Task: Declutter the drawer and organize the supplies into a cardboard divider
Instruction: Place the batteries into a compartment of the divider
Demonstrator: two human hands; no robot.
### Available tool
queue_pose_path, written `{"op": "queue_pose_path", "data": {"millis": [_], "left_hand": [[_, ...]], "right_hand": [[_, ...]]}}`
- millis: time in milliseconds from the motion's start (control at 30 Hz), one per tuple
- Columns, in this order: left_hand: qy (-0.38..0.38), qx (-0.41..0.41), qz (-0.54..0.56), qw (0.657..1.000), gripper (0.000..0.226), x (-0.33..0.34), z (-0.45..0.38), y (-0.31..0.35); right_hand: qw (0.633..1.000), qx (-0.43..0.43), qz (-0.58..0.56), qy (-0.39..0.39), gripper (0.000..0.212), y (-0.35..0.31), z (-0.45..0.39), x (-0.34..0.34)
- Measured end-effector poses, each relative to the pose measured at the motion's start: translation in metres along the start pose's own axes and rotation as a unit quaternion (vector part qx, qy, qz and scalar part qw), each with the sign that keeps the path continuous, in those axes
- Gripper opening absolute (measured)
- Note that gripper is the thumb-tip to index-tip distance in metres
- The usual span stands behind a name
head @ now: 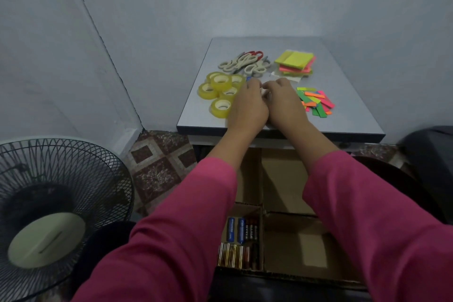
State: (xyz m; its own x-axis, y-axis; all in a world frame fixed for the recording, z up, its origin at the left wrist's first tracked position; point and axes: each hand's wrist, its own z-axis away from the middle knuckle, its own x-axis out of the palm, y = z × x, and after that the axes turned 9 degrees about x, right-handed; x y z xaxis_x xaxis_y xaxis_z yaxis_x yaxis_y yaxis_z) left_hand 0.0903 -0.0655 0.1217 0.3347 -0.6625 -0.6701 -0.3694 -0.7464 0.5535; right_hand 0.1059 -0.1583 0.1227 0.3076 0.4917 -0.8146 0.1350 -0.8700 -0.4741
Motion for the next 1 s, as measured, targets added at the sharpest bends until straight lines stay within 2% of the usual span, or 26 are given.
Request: {"op": "queue_pose_path", "data": {"millis": [100,200,433,533,633,733,867,933,1000], "left_hand": [[-0.004,-0.009,-0.024,1.000,0.022,0.002,-0.002,-0.001],[0.004,-0.006,-0.046,0.999,0.020,0.003,-0.002,-0.002],[-0.012,0.015,-0.100,0.995,0.011,0.000,0.004,0.006],[-0.045,-0.024,-0.124,0.991,0.026,-0.009,0.009,0.014],[-0.090,-0.042,-0.148,0.984,0.018,-0.022,0.021,0.022],[-0.119,-0.059,-0.097,0.986,0.011,-0.042,0.043,0.025],[-0.123,-0.118,0.092,0.981,0.008,-0.072,0.091,0.016],[-0.175,-0.146,0.162,0.960,0.008,-0.088,0.115,0.007],[-0.260,-0.173,0.159,0.937,0.010,-0.098,0.134,-0.004]], "right_hand": [[0.998,-0.029,0.053,-0.012,0.027,0.001,0.001,-0.001],[0.998,-0.020,0.066,-0.010,0.022,0.000,0.004,-0.001],[0.998,0.030,-0.007,0.063,0.028,0.005,0.037,-0.008],[0.995,0.032,-0.028,0.085,0.030,0.011,0.054,-0.012],[0.991,0.049,-0.089,0.081,0.027,0.011,0.074,-0.020],[0.973,0.095,-0.208,0.037,0.030,0.009,0.097,-0.031],[0.935,0.126,-0.330,-0.036,0.030,0.014,0.130,-0.036],[0.915,0.143,-0.374,-0.062,0.031,0.021,0.143,-0.029],[0.890,0.179,-0.408,-0.102,0.033,0.029,0.156,-0.016]]}}
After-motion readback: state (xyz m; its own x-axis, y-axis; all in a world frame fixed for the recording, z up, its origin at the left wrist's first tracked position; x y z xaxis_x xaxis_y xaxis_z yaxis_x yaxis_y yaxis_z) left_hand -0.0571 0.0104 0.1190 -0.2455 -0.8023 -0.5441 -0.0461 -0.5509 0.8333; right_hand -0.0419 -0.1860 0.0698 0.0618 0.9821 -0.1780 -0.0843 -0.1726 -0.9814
